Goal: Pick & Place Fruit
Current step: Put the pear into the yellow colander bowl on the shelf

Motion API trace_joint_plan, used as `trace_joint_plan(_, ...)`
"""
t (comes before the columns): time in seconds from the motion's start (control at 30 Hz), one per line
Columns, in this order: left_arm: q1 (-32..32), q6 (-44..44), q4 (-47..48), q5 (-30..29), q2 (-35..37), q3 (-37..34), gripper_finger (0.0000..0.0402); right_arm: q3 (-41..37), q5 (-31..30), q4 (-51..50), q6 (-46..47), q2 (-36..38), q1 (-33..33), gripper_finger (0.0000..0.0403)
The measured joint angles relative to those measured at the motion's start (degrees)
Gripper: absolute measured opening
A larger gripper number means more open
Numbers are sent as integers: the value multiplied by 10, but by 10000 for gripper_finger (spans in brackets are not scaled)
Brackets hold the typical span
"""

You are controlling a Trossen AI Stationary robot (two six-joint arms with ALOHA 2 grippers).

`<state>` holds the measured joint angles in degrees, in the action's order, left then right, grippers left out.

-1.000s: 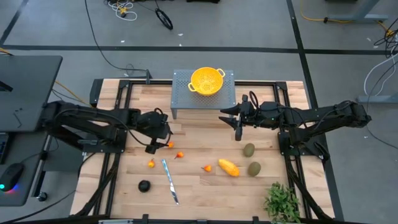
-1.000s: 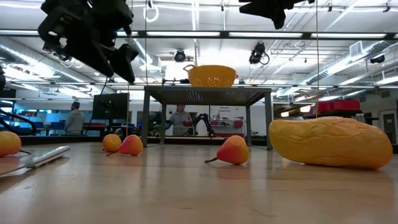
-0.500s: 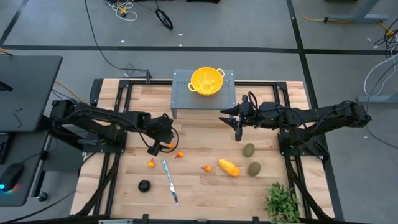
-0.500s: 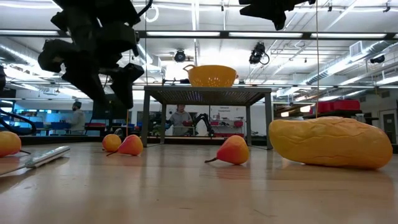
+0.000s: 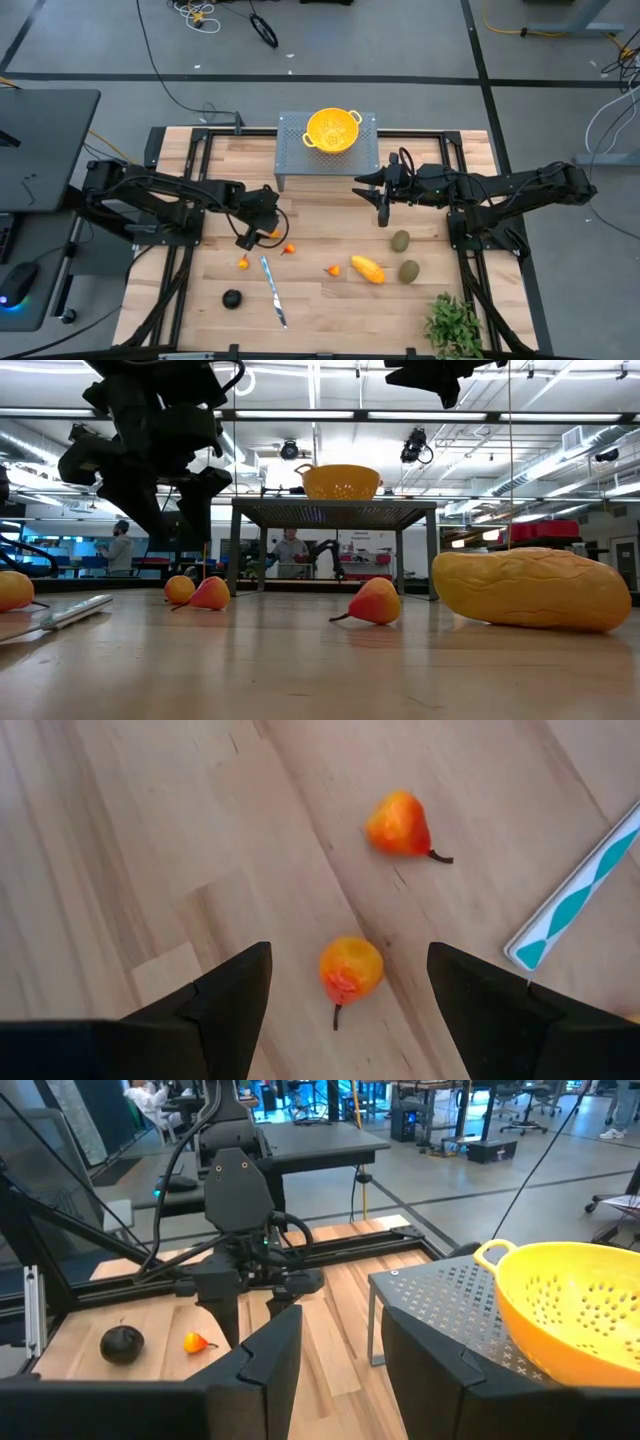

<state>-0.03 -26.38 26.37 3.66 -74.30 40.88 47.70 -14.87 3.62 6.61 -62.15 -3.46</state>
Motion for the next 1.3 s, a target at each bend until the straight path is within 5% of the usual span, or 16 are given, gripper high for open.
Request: trace_joint_plan(1.3, -23, -32, -39, -48, -92, -9, 275, 0, -1, -13, 2, -1, 0, 149)
